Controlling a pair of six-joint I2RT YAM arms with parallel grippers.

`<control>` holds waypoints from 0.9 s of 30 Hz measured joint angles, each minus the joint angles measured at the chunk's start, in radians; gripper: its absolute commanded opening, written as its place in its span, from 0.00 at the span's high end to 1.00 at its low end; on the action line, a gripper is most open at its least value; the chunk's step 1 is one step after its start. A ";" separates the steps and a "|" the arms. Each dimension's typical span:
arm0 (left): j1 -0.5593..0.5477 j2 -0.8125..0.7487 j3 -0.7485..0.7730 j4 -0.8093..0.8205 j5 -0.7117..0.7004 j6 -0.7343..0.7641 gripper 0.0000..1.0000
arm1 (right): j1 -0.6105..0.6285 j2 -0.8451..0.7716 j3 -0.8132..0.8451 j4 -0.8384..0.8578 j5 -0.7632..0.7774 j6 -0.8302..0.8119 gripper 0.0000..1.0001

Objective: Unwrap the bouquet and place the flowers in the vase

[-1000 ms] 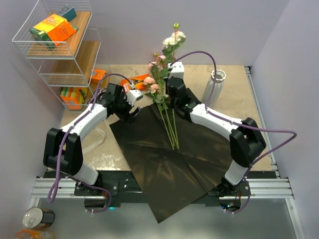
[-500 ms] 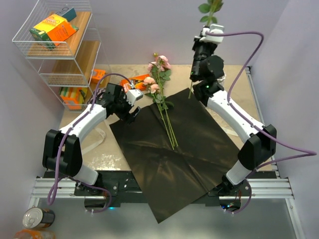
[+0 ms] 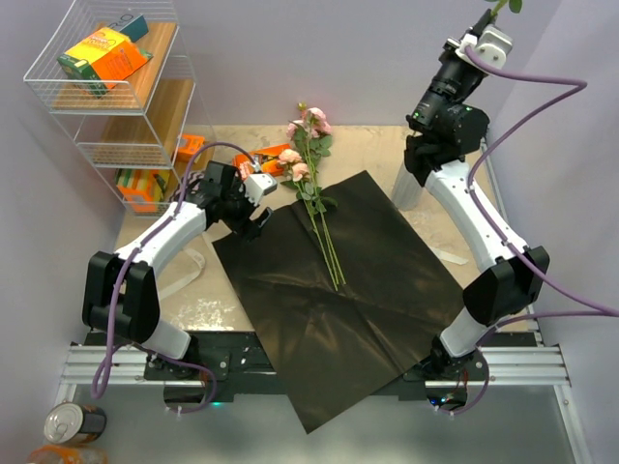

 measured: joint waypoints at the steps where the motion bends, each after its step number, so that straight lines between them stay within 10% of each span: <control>1: 0.002 0.000 0.000 -0.002 0.000 0.000 0.06 | -0.003 0.002 0.000 0.012 0.001 -0.012 1.00; 27: 0.010 0.000 0.030 -0.051 0.014 0.037 0.06 | -0.048 0.076 -0.114 0.203 -0.005 -0.159 1.00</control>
